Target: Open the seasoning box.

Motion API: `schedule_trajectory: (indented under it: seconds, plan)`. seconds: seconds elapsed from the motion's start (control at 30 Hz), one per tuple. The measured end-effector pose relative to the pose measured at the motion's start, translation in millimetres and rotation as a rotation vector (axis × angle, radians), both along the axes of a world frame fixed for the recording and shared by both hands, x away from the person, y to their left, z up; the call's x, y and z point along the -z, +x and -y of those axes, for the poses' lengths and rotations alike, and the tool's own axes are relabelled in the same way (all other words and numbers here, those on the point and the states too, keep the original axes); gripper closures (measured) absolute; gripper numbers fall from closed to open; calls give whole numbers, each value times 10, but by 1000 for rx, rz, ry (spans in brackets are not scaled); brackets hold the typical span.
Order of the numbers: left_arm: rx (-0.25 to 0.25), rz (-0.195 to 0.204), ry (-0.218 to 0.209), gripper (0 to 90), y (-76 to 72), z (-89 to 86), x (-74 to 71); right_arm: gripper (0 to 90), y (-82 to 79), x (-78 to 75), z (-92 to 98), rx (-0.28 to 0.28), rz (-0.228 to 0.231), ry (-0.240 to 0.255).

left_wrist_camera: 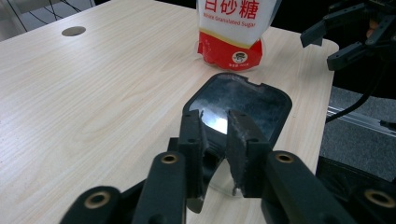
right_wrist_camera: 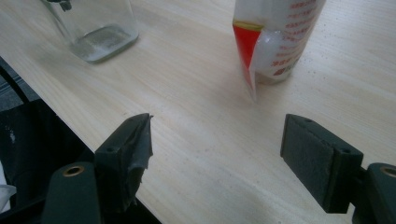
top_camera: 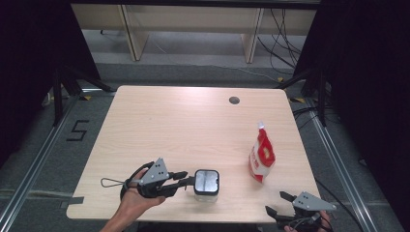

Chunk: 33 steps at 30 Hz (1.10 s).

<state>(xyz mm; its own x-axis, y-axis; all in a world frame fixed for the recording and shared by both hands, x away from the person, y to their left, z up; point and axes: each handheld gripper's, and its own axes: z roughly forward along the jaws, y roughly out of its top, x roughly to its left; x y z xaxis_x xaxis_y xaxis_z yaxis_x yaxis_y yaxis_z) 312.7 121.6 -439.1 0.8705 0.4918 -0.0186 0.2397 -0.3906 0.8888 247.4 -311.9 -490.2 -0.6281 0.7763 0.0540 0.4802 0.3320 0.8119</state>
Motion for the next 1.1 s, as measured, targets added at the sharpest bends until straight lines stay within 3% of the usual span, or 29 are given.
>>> schedule_trajectory:
  seconds: [0.1, 0.17, 0.2, 0.23, 0.27, 0.37, 0.47, 0.57, 0.67, 0.73, 0.83, 1.1]
  plan:
    - [-4, 15, 6, 806, 18, 25, 3, 303, -37, -12, -39, 8, -56, 26]
    - [-16, 19, 5, 835, 23, 39, 17, 306, -6, 4, -64, -38, -18, 46]
    - [-16, 19, 5, 846, 23, 39, 17, 306, -34, -7, -91, -18, -40, 56]
    - [-19, 22, 2, 856, 30, 51, 31, 308, -2, -9, -90, -52, 11, 46]
    - [-17, 31, 10, 862, 35, 54, 31, 320, -18, -8, -138, -45, -6, 82]
    - [-17, 37, 10, 873, 38, 59, 29, 380, -25, -34, -248, -80, -1, 91]
    - [-28, 36, -3, 879, 40, 51, 28, 447, -5, -55, -364, -129, 64, 103]
    - [-35, 37, 1, 880, 42, 44, 30, 485, -36, -72, -460, -119, 60, 110]
    - [-30, 31, -4, 880, 29, 67, 51, 545, 11, -77, -587, -177, 129, 66]
    - [-34, 27, 3, 880, 18, 77, 57, 579, 3, -89, -645, -175, 112, 55]
    - [-27, 20, 3, 881, 19, 86, 75, 614, 59, -96, -727, -208, 152, 42]
    - [-19, 12, 21, 882, 22, 110, 133, 700, 146, -93, -908, -257, 146, 15]
